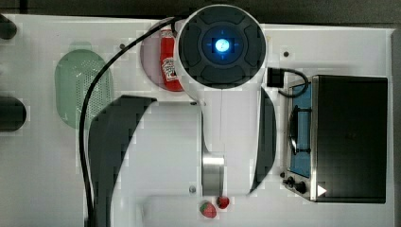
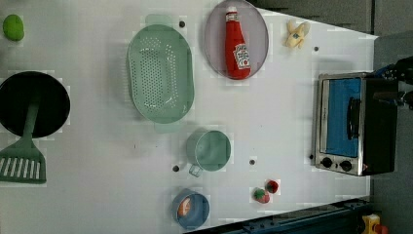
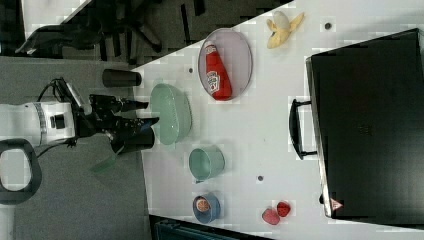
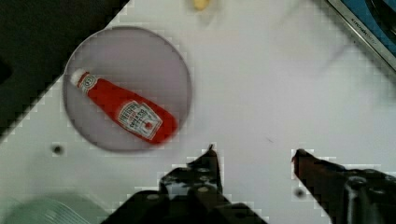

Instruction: Flap open oven.

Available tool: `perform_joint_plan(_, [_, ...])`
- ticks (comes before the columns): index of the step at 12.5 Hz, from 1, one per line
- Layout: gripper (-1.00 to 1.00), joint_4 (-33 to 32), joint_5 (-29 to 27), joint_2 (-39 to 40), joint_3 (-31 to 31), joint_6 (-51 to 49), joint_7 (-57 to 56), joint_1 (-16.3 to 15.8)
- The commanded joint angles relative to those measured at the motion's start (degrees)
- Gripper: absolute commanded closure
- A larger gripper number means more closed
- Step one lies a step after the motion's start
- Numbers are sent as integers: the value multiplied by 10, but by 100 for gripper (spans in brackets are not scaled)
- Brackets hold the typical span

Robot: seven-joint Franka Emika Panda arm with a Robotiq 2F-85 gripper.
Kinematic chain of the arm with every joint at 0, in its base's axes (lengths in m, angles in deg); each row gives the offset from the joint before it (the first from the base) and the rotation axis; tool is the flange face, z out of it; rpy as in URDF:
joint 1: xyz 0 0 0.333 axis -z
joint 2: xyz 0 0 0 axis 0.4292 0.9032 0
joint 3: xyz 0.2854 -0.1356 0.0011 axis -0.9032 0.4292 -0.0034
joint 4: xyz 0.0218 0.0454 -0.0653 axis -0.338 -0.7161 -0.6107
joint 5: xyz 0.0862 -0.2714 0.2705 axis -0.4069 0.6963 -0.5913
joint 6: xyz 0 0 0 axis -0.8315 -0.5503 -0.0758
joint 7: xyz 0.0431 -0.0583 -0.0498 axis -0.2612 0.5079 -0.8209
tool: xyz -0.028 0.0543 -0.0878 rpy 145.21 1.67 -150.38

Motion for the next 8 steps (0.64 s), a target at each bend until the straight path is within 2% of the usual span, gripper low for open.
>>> perform_joint_plan(1, [-59, -102, 0, -204, 37, -138, -63, 7])
perform_joint_plan(3, [-100, -102, 0, -203, 37, -138, -63, 7])
perform_joint_plan(5, [-100, -102, 0, -203, 37, -138, -63, 7])
perform_joint_plan(6, [-89, -102, 0, -203, 37, -138, -63, 7])
perform_joint_plan(8, [-39, -102, 0, -203, 38, -138, -63, 8])
